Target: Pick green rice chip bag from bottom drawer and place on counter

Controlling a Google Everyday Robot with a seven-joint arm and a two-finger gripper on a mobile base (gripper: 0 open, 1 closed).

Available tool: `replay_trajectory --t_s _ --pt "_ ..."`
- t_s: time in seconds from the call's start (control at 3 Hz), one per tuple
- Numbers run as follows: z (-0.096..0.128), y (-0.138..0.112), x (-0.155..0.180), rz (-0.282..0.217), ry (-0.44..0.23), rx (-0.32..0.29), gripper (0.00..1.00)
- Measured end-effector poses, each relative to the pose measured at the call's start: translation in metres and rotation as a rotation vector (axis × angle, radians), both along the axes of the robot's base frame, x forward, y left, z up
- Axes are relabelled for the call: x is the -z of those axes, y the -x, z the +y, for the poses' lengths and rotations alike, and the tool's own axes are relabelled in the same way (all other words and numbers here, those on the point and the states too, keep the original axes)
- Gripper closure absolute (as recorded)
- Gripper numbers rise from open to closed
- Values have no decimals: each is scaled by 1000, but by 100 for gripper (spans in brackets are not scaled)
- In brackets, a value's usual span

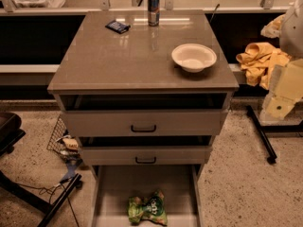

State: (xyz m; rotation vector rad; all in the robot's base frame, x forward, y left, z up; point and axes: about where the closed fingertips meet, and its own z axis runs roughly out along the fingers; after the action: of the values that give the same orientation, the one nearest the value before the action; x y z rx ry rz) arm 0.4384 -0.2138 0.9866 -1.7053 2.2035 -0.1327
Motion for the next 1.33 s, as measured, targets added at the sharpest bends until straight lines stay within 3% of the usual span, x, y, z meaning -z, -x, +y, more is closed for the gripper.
replay_trajectory --t_s 0.67,1.0,1.33 --pt "3 -3 12 -28 -29 15 0" --pt "20 18 48 -65 -116 7 0" --pt "39 35 110 -57 -229 -9 0"
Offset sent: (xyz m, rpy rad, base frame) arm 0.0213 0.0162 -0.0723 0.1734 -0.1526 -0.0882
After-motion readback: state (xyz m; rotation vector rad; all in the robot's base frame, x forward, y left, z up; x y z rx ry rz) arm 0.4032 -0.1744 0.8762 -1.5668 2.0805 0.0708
